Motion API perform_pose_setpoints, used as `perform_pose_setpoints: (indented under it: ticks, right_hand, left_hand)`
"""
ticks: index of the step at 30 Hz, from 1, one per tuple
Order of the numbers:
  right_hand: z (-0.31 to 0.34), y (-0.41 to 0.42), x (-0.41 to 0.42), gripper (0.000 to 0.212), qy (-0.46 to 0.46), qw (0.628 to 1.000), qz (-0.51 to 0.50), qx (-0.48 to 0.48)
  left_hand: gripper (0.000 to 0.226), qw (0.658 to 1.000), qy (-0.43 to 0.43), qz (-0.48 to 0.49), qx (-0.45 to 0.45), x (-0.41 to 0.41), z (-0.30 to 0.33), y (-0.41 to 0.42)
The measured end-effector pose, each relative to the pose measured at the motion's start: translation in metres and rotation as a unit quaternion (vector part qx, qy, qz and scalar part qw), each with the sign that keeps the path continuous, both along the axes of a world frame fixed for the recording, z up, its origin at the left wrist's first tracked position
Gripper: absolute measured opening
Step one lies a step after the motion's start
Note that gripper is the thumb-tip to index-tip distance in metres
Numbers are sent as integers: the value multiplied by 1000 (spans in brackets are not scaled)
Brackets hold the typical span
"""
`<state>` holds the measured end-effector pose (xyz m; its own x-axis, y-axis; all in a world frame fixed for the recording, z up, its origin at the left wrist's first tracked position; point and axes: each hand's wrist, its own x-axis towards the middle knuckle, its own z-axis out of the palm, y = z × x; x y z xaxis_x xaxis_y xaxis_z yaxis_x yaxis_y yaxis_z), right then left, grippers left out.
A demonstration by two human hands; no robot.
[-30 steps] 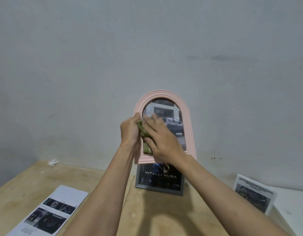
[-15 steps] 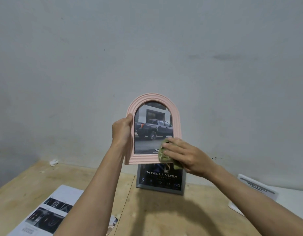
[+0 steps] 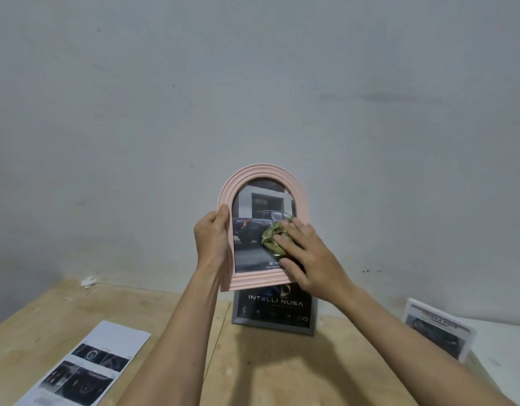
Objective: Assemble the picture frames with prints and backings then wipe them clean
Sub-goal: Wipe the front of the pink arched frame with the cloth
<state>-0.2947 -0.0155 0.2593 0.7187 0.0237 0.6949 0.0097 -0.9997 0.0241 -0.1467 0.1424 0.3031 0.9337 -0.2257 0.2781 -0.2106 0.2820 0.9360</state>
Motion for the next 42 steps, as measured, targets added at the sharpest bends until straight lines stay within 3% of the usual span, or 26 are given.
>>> perform_pose_setpoints:
  ticks: [5, 10, 16, 20, 22, 24, 27, 30, 36, 38, 42]
  right_hand:
    - [-51, 21, -6, 65, 72, 997, 18, -36]
    - [-46, 19, -2, 82, 55, 994, 81, -56]
    - [-49, 64, 19, 65, 55, 982, 172, -63]
    - [-5, 50, 7, 71, -22, 982, 188, 25]
    - [40, 38, 11, 68, -113, 981, 131, 91]
    - [81, 21, 26, 65, -144, 982, 54, 109]
    - [95, 11, 48, 68, -46, 998, 28, 44]
    - [55, 33, 47, 62, 32, 996, 88, 8]
    - [-7, 56, 23, 58, 152, 972, 181, -9]
    - [0, 56, 21, 56, 114, 973, 198, -10]
    - [56, 34, 38, 55, -93, 987, 127, 26]
  left_hand:
    - [35, 999, 34, 8, -27, 7, -3, 3]
    - [35, 997, 72, -8, -35, 2, -5, -3]
    - [29, 995, 80, -48, -20, -12, -2, -16]
    - [32, 998, 52, -38, 3, 1, -4, -6]
    - [36, 999, 20, -46, 15, 1, -3, -3]
    - [37, 997, -7, -70, 21, -5, -2, -6]
    - [37, 996, -14, -87, -10, -13, 2, -12]
    - [30, 997, 8, -64, -53, -4, 6, -6]
    - [32, 999, -4, -46, -25, 6, -3, 13]
    - [34, 999, -13, -27, 15, 11, -13, 17]
    - [36, 999, -25, -23, 35, 20, -13, 23]
